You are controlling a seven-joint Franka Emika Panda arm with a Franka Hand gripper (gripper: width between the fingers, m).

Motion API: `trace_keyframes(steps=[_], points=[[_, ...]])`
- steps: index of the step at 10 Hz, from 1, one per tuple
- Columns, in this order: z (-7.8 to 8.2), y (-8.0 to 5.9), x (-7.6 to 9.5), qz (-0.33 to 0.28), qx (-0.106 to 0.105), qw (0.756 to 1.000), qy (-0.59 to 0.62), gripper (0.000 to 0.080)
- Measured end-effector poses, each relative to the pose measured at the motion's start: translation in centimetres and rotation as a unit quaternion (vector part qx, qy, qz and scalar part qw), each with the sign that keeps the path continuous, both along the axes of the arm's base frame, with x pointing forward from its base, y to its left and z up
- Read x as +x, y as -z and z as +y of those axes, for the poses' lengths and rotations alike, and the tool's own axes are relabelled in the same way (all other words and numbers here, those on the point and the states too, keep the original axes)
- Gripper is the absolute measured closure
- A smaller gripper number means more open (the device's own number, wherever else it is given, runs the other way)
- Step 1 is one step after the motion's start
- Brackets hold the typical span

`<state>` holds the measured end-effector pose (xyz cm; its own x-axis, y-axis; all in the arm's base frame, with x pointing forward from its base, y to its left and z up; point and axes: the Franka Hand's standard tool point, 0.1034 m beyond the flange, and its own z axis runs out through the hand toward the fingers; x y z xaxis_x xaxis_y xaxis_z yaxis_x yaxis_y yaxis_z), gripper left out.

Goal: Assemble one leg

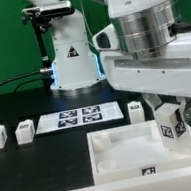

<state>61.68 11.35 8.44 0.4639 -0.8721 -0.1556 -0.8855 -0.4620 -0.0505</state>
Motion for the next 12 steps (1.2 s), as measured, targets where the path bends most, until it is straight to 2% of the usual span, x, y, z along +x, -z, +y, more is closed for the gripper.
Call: trace_keyframes(steps=[3,6,8,9,11,12], points=[[0.75,0.06,0.02,0.026,-0.003,0.987,0.158,0.0506],[0.79,0.08,0.08,0.027,-0.001,0.987,0.160,0.0506],[0.95,0.10,0.04,0.024,-0.001,0.990,0.138,0.0258],[1.08,0.12,-0.03,0.017,0.000,0.996,0.088,0.0183],[0.72,0.22,-0.01,-0.007,0.005,0.998,-0.056,0.0157],[0.67,0.34,-0.13,-0.011,0.005,0.996,-0.084,0.0152]])
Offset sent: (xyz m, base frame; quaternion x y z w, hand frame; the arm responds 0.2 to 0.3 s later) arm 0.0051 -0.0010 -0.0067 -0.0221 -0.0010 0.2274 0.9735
